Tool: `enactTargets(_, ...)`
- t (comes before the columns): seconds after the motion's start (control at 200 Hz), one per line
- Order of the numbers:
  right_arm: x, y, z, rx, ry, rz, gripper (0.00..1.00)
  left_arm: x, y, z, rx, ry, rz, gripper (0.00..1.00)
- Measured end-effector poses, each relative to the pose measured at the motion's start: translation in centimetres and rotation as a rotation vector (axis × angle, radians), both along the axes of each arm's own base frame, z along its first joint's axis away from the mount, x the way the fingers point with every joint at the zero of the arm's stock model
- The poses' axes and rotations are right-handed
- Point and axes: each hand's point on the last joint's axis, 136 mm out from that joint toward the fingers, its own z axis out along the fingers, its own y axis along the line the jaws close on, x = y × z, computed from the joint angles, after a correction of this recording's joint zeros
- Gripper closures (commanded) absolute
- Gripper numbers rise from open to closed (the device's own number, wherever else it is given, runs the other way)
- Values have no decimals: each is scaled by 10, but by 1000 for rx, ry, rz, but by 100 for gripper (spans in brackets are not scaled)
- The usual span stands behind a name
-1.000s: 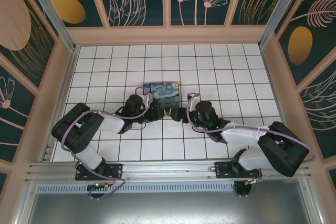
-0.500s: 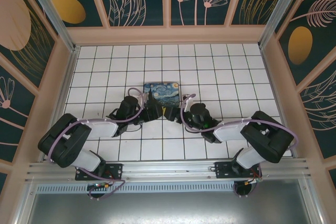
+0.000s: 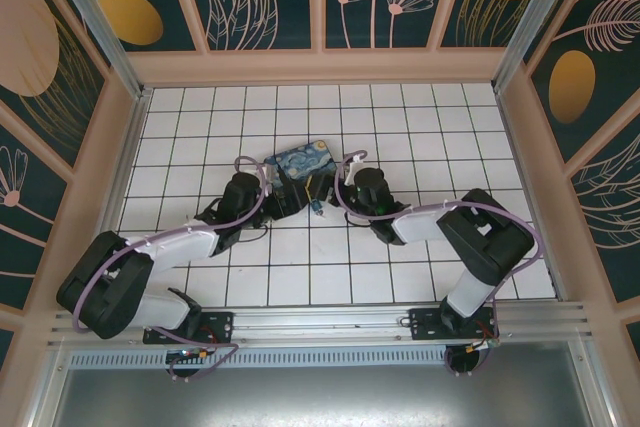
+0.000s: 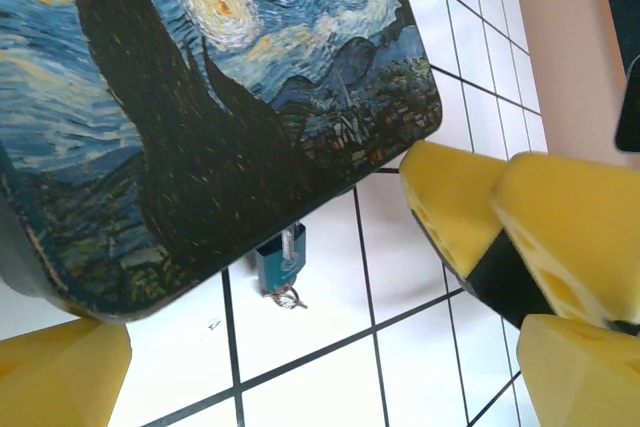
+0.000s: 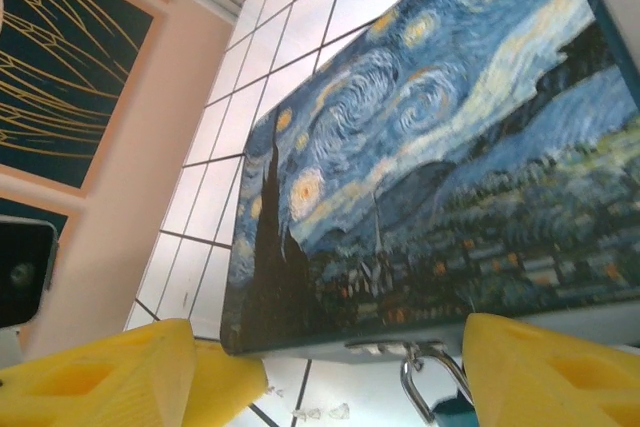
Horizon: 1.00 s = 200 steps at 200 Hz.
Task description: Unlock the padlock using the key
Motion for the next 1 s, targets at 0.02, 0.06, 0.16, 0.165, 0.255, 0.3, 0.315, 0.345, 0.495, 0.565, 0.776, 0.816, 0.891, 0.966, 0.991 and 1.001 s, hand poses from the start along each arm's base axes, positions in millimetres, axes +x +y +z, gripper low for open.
enactTargets(0.02,0,-1,0,1,-1,0,31,1,0,1,3,-2,-3,2)
enactTargets(0.06,-2,-2,-1,2,-2,0,31,2,1,1,4,1,-1,1)
enactTargets(0.16,-17,-14,-13,-19,18,5,33,10,5,7,9,-8,14,1)
enactTargets(0.165,-17,-15,-13,-20,19,5,34,10,5,7,9,-8,15,1)
enactTargets(0.255,-28,-25,-23,-56,30,10,37,19,7,16,8,-31,25,2)
enactTargets(0.3,-30,-27,-27,-72,35,14,39,23,8,21,6,-43,28,1)
enactTargets(0.315,-30,-27,-29,-82,31,16,39,24,7,23,5,-46,28,1)
enactTargets(0.345,-31,-28,-31,-95,30,18,40,26,7,26,3,-54,30,1)
enactTargets(0.495,-33,-31,-40,-150,21,35,46,29,6,32,-3,-69,29,1)
enactTargets(0.565,-33,-31,-44,-166,19,42,48,29,6,32,-6,-66,24,2)
enactTargets(0.776,-26,-22,-62,-208,35,60,52,28,5,33,-12,-59,25,2)
enactTargets(0.816,-25,-19,-64,-214,33,67,52,29,5,33,-11,-59,26,1)
enactTargets(0.891,-22,-12,-66,-221,29,77,53,30,5,36,-8,-59,29,1)
enactTargets(0.966,-19,-7,-68,-227,28,84,55,33,4,41,-10,-66,33,1)
enactTargets(0.991,-18,-6,-68,-229,28,85,55,35,4,43,-11,-68,35,1)
enactTargets(1.001,-18,-6,-69,-229,28,85,55,35,4,44,-12,-70,35,1)
